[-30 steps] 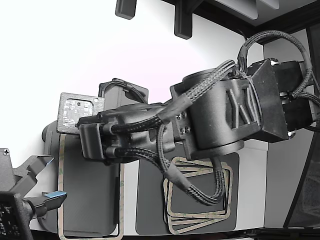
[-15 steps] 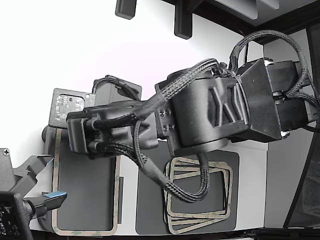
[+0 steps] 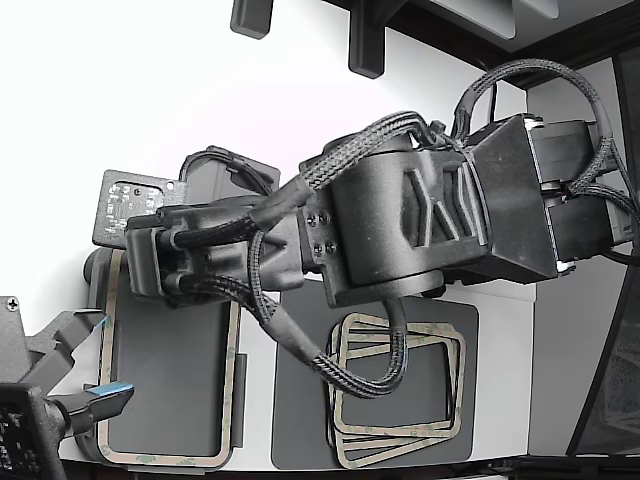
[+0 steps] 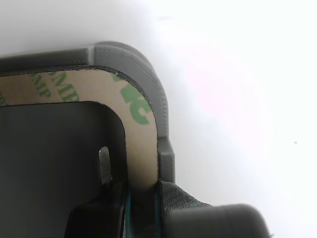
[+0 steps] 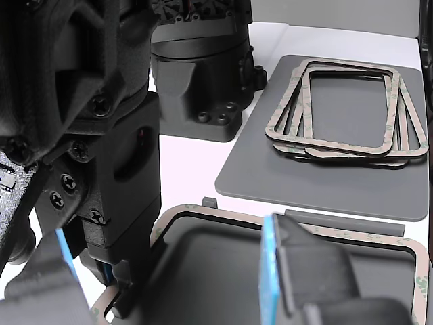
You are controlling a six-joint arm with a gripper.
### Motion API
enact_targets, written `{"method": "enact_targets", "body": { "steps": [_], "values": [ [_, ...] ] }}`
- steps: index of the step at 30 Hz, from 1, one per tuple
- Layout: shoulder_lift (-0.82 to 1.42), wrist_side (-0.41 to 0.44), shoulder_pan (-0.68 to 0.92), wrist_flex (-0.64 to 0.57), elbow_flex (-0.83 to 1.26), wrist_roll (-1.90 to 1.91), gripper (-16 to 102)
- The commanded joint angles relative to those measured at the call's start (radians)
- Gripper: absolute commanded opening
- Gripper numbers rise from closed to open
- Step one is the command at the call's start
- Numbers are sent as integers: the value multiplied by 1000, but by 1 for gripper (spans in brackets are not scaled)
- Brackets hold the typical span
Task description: Move top rectangular frame to the holder.
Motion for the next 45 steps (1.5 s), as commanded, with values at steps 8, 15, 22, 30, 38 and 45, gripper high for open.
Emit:
{"method": "enact_targets", "body": {
  "steps": [8, 15, 22, 30, 38, 45],
  "values": [
    [23, -3, -9, 9, -2, 2, -10],
    [21, -3, -6, 9, 3, -3, -10],
    [11, -6, -6, 8, -3, -6, -10],
    [3, -11, -5, 8, -5, -9, -10],
    [3, -9, -5, 8, -6, -12, -10],
    [3, -8, -3, 8, -6, -12, -10]
  ]
}}
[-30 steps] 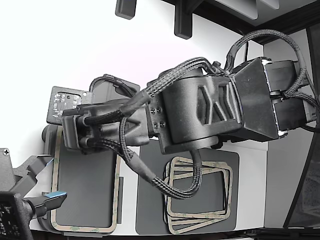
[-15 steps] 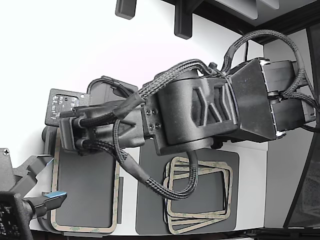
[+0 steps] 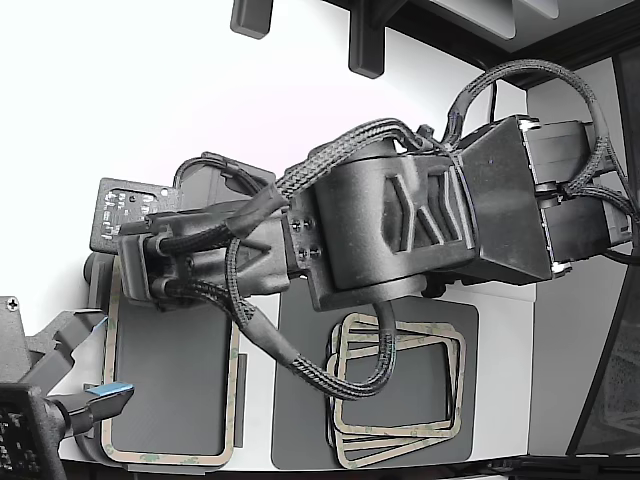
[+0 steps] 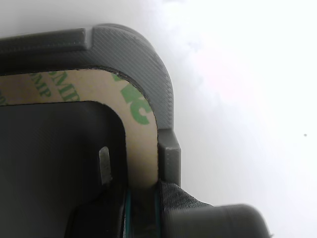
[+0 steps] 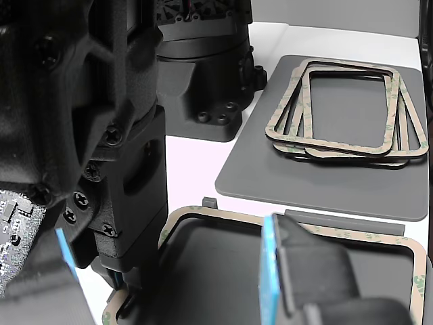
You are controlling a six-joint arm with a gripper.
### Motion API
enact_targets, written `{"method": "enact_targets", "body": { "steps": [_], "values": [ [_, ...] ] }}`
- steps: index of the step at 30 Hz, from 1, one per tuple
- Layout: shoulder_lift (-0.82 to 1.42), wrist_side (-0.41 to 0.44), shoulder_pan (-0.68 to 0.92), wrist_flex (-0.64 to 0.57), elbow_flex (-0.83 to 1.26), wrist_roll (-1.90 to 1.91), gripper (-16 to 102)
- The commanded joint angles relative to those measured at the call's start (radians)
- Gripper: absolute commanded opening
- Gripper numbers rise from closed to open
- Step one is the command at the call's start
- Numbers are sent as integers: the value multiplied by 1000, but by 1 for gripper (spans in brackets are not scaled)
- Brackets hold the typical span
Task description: Move top rectangular frame to the holder.
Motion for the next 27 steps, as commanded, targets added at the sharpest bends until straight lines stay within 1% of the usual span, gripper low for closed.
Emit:
{"method": "enact_targets", "body": {
  "steps": [1, 3, 4, 7, 8, 9, 10, 11, 12, 13, 14, 23, 25, 27],
  "values": [
    [23, 0, -5, 8, -29, -3, -10],
    [23, 0, -5, 8, -31, -5, -10],
    [23, 0, -5, 8, -32, -5, -9],
    [23, -11, -3, 8, -38, -14, 8],
    [23, -12, -2, 8, -40, -18, 19],
    [23, -18, 0, 8, -41, -21, 40],
    [23, -21, 0, 8, -41, -25, 55],
    [25, -21, 3, 8, -41, -25, 57],
    [25, -20, 3, 8, -41, -25, 61],
    [26, -23, 5, 8, -41, -26, 76],
    [26, -28, 5, 8, -40, -28, 100],
    [52, -9, 3, 8, -46, -5, 100],
    [78, 18, -2, 8, -48, 18, 100],
    [118, 64, -6, 8, -44, 49, 100]
  ]
}}
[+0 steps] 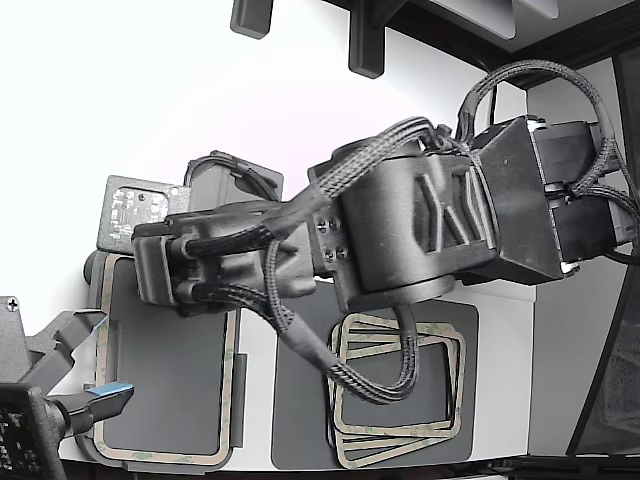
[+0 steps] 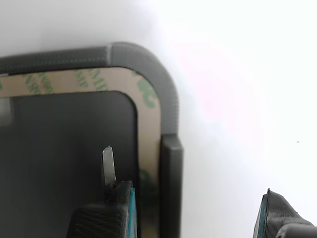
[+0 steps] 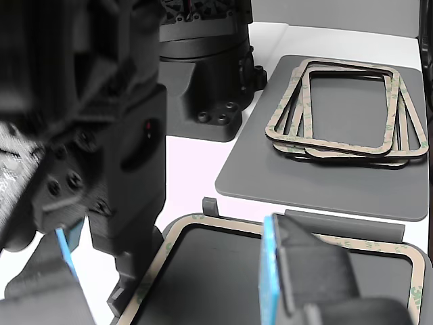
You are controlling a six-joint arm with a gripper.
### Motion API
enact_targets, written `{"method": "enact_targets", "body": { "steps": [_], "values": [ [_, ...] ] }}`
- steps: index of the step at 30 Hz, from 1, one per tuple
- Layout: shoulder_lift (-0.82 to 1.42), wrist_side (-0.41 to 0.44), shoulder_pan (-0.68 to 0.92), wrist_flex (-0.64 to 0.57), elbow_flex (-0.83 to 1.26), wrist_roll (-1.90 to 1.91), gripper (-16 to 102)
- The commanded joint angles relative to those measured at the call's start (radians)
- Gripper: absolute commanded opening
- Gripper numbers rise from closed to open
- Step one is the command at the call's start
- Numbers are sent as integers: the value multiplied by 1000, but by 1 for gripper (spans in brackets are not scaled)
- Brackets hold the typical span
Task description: Move top rectangular frame to the holder.
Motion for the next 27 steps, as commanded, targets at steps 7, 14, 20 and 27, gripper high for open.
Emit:
{"method": "enact_targets", "body": {
  "steps": [7, 14, 20, 27],
  "values": [
    [244, 97, -83, -12, 57, -58, 100],
    [701, 67, -207, -319, 561, -161, 100],
    [1098, -58, -325, -560, 1025, -250, 100],
    [1356, -94, -362, -655, 1319, -224, 100]
  ]
}}
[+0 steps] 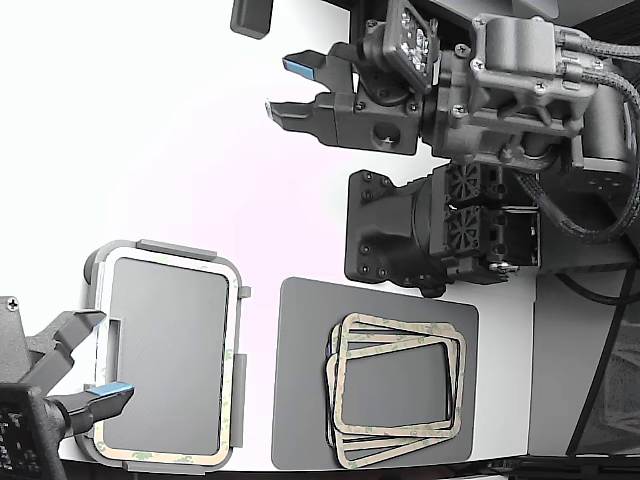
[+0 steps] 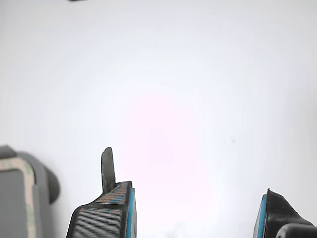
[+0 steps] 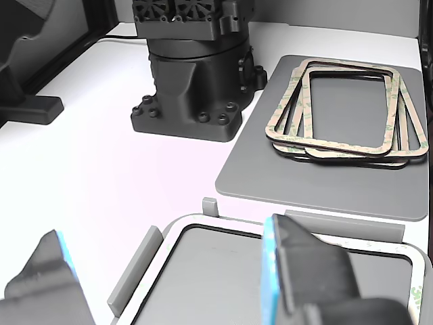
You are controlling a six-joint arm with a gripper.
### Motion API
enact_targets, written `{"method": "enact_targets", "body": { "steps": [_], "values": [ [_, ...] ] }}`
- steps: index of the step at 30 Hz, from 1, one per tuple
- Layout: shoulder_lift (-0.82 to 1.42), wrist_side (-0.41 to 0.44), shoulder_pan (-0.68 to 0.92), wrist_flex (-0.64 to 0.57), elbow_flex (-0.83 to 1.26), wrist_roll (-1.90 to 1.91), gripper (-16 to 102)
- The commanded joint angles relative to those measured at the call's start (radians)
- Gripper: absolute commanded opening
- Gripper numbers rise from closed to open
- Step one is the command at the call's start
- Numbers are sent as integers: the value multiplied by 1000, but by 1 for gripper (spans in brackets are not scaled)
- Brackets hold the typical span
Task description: Move top rectangular frame to the holder.
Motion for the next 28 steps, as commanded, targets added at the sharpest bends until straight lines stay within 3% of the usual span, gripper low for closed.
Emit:
{"method": "enact_targets", "body": {
  "steps": [1, 14, 28],
  "values": [
    [163, -8, -11, 0, 155, -12, 100],
    [552, -52, -8, -31, 482, -41, 100],
    [552, -51, -8, -34, 483, -35, 100]
  ]
}}
